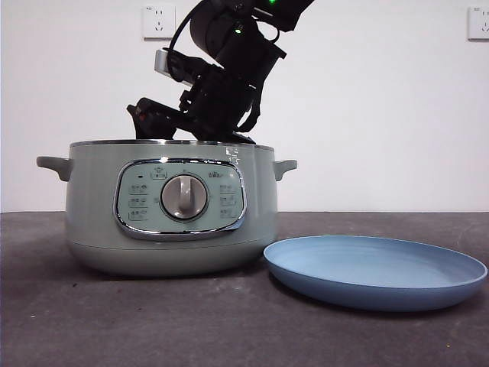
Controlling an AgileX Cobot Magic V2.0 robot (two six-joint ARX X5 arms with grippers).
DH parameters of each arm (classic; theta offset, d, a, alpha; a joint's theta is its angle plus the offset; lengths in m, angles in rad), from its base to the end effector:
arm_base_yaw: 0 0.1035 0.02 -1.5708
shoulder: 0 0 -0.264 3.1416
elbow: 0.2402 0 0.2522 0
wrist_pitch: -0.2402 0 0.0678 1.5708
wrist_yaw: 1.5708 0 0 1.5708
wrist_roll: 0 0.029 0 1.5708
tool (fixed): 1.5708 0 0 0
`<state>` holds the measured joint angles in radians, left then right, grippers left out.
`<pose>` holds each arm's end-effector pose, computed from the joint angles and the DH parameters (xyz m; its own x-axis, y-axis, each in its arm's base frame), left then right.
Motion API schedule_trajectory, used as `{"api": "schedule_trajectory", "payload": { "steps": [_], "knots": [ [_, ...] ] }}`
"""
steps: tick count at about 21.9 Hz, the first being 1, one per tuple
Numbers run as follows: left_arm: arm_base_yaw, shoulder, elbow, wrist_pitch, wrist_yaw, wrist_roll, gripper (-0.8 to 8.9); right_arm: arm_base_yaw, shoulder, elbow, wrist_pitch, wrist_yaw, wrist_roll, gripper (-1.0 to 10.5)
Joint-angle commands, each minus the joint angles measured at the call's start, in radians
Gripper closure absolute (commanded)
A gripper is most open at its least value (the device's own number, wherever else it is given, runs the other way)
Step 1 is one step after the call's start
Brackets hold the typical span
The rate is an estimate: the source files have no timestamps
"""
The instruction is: Take the potato out from the steamer,put the potato on the plate,close the lid
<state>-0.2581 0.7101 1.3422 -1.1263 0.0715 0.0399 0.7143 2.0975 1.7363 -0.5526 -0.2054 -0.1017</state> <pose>0.0644 -0.0191 0.4229 0.8308 -0.2932 -0.4731 0.3334 0.9428 0.0013 0.3451 0.3070 0.2251 0.3181 0.5458 -0.7752 -0.7924 0.6020 0.0987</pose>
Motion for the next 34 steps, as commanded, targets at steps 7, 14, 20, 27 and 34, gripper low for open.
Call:
{"api": "schedule_trajectory", "payload": {
  "steps": [7, 14, 20, 27, 34],
  "knots": [
    [0.002, -0.012, 0.007, 0.047, 0.007, -0.010, 8.22, 0.008, 0.006, 0.002, -0.002, 0.004, -0.002, 9.6],
    [0.002, -0.012, 0.007, 0.050, 0.008, -0.010, 8.22, 0.006, -0.247, 0.002, -0.064, 0.058, -0.005, 9.6],
    [0.002, -0.012, 0.007, 0.059, 0.012, -0.001, 8.22, -0.058, -0.507, -0.014, -0.305, 0.084, -0.035, 9.6],
    [0.002, -0.012, 0.007, 0.059, 0.014, 0.010, 8.22, -0.205, -0.742, -0.396, -0.224, 0.074, -0.003, 9.6],
    [0.002, -0.011, 0.007, 0.059, 0.014, 0.010, 8.22, -0.278, -0.798, -0.772, 0.007, -0.005, 0.040, 9.6]
  ]
}}
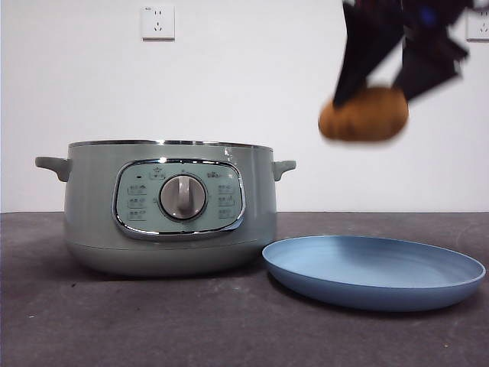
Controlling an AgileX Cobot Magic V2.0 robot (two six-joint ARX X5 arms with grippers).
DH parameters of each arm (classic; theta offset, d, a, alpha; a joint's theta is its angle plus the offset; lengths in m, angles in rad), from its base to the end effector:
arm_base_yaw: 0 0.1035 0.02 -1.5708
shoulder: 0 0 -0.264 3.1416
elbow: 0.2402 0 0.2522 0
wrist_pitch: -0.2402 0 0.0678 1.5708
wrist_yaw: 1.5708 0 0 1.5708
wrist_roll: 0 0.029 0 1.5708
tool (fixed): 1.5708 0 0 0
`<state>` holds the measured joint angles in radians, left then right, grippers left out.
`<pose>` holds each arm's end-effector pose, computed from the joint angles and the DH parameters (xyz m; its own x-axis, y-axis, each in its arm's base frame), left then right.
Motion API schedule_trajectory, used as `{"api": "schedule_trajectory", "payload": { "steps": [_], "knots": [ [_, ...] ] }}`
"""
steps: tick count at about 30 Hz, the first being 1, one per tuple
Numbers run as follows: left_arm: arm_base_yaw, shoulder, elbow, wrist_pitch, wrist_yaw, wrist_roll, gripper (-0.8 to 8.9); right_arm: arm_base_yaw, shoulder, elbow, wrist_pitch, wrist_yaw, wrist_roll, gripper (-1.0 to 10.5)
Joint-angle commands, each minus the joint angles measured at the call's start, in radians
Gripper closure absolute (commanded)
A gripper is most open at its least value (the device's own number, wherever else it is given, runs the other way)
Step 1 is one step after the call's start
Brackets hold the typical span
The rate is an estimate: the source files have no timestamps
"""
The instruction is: Take the potato out from the steamer,put the potato on the plate,close the lid
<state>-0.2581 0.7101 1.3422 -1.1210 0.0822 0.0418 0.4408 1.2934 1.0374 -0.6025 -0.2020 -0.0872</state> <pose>0.0645 -0.0195 0.4233 0.8298 -0.3040 -0.4681 0.3432 0.9393 -0.0016 0.2352 0.1174 0.2806 0.4935 0.4546 -0.7415 -0.5941 0.7988 0.0944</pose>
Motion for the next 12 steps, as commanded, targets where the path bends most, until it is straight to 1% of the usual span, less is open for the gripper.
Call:
{"api": "schedule_trajectory", "payload": {
  "steps": [1, 6, 12],
  "knots": [
    [0.002, -0.011, 0.007, 0.053, 0.004, 0.008, 8.22, -0.005, 0.008, -0.109, 0.095, -0.009, 0.036, 9.6],
    [0.002, -0.011, 0.007, 0.053, 0.004, 0.007, 8.22, -0.009, 0.024, -0.235, 0.231, -0.008, 0.056, 9.6],
    [0.002, -0.010, 0.007, 0.055, 0.004, 0.007, 8.22, -0.009, 0.087, -0.287, 0.319, -0.008, 0.071, 9.6]
  ]
}}
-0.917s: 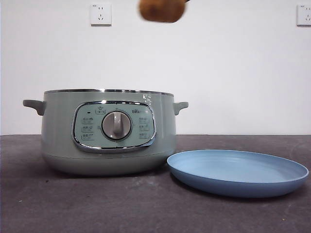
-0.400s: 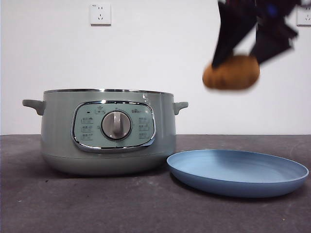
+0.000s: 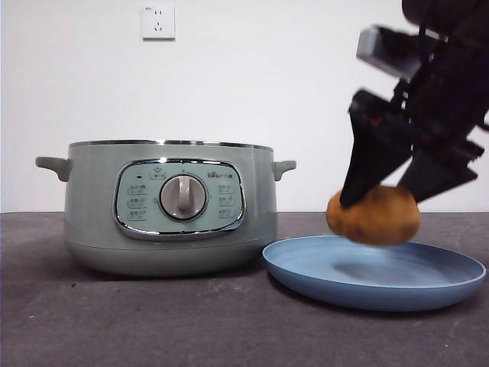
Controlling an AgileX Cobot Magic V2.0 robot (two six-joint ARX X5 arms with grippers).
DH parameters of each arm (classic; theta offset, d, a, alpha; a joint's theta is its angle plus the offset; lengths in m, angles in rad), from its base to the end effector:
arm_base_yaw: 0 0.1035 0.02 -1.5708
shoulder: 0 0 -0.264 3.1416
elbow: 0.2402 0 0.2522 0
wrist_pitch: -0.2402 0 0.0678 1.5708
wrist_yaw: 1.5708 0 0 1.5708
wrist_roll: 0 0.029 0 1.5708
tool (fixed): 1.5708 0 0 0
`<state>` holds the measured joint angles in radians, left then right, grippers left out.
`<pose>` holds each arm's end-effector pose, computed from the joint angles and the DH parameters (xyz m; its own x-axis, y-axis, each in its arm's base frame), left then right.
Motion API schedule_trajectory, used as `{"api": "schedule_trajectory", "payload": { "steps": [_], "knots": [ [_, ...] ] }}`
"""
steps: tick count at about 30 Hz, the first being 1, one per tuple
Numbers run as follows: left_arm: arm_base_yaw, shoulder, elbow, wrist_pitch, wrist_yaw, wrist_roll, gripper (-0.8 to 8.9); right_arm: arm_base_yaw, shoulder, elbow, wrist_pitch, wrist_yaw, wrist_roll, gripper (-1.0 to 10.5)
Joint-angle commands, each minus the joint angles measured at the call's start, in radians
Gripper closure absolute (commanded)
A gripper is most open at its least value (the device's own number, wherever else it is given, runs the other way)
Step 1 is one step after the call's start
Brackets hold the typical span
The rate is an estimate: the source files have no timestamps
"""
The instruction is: Take the potato out from the steamer,put the potato on the plate,close the lid
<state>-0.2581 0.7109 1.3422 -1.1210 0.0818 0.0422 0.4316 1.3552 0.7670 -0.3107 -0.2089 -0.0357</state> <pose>0.0648 -0.0196 0.4233 0.8295 -0.3035 -0.4688 0.3430 0.9393 -0.0012 0.2341 0.1144 0.2001 0.4664 0.4431 -0.7656 -0.5515 0.8223 0.1400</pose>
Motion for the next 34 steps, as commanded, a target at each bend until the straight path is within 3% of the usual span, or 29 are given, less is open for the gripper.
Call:
{"api": "schedule_trajectory", "payload": {
  "steps": [1, 13, 18, 20, 27, 34],
  "knots": [
    [0.002, -0.011, 0.007, 0.055, 0.004, 0.007, 8.22, 0.000, 0.042, -0.019, 0.037, -0.002, 0.019, 9.6],
    [0.002, 0.008, 0.007, 0.059, 0.041, 0.007, 8.22, 0.000, 0.130, -0.019, 0.066, 0.000, 0.062, 9.1],
    [0.002, 0.060, 0.007, 0.085, 0.056, 0.014, 8.22, 0.000, 0.129, -0.018, 0.066, 0.001, 0.073, 4.8],
    [0.002, 0.089, 0.007, 0.112, 0.080, 0.014, 8.22, 0.000, 0.129, -0.018, 0.066, 0.002, 0.079, 3.9],
    [0.001, 0.216, 0.007, 0.212, 0.144, 0.031, 8.22, 0.000, 0.085, -0.003, 0.065, 0.009, 0.090, 3.7],
    [-0.020, 0.376, 0.007, 0.343, 0.162, 0.041, 8.22, 0.000, -0.095, 0.024, 0.024, 0.009, 0.122, 3.8]
  ]
}}
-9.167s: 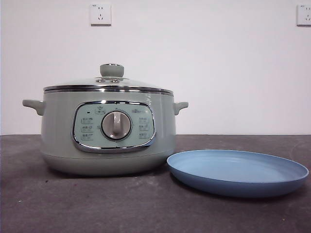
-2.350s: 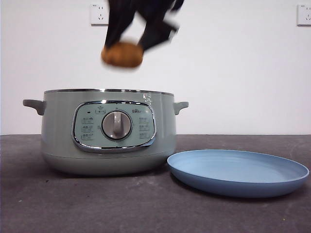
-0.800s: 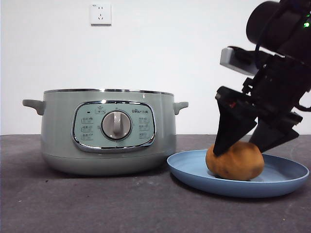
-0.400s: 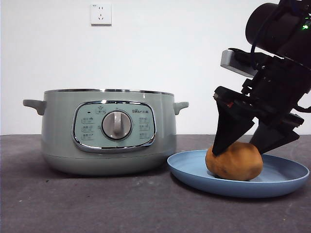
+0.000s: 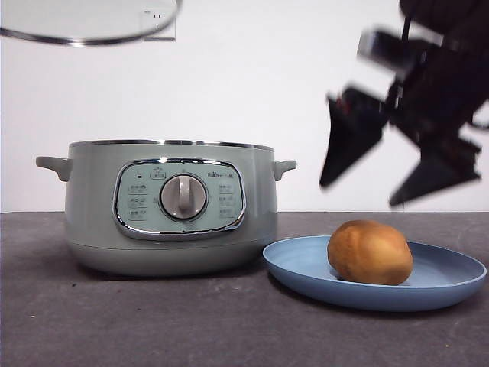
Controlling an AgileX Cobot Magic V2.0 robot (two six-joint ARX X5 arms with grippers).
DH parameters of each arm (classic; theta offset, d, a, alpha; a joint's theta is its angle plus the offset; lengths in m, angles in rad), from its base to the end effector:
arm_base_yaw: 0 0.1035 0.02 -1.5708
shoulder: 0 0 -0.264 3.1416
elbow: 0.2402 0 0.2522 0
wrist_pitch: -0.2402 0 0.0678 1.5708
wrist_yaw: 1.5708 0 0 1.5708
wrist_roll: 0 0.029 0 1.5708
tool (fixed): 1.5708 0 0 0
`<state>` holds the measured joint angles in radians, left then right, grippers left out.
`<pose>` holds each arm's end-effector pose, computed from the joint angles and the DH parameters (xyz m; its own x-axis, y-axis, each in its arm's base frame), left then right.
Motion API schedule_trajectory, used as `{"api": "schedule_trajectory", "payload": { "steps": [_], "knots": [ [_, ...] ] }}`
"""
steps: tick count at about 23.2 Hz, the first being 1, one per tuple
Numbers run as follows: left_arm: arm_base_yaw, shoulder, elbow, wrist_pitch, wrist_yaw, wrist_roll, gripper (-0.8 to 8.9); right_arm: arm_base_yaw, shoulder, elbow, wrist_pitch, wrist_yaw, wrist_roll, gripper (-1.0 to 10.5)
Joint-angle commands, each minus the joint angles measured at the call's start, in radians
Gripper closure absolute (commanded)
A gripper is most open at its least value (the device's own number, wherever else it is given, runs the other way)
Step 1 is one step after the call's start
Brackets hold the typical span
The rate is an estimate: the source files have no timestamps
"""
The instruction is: Take the potato out from the steamer,put the potato on the plate,close the lid
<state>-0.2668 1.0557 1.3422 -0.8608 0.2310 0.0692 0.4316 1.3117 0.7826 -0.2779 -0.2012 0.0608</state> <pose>0.1802 -0.0561 0.4079 0.7280 -0.4363 -0.5288 0.4772 0.8763 -0.0660 0.2343 0.1143 0.2173 0.5320 0.4650 -0.7076 -0.4946 0.8490 0.1861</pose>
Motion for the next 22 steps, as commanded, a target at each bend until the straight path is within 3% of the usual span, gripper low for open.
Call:
{"api": "schedule_trajectory", "payload": {
  "steps": [1, 9, 12, 22],
  "knots": [
    [-0.017, 0.053, 0.007, 0.104, 0.013, 0.014, 8.22, 0.000, -0.088, 0.008, -0.015, 0.001, 0.037, 3.8],
    [-0.088, 0.298, 0.007, 0.295, 0.008, 0.014, 8.22, 0.000, -0.480, 0.008, -0.076, 0.003, 0.063, 3.8],
    [-0.116, 0.378, 0.007, 0.346, 0.005, 0.014, 8.22, 0.000, -0.587, 0.010, -0.105, 0.055, 0.062, 3.8],
    [-0.153, 0.492, 0.007, 0.388, -0.057, 0.014, 8.22, 0.000, -0.658, 0.012, -0.146, 0.053, 0.060, 3.8]
  ]
}}
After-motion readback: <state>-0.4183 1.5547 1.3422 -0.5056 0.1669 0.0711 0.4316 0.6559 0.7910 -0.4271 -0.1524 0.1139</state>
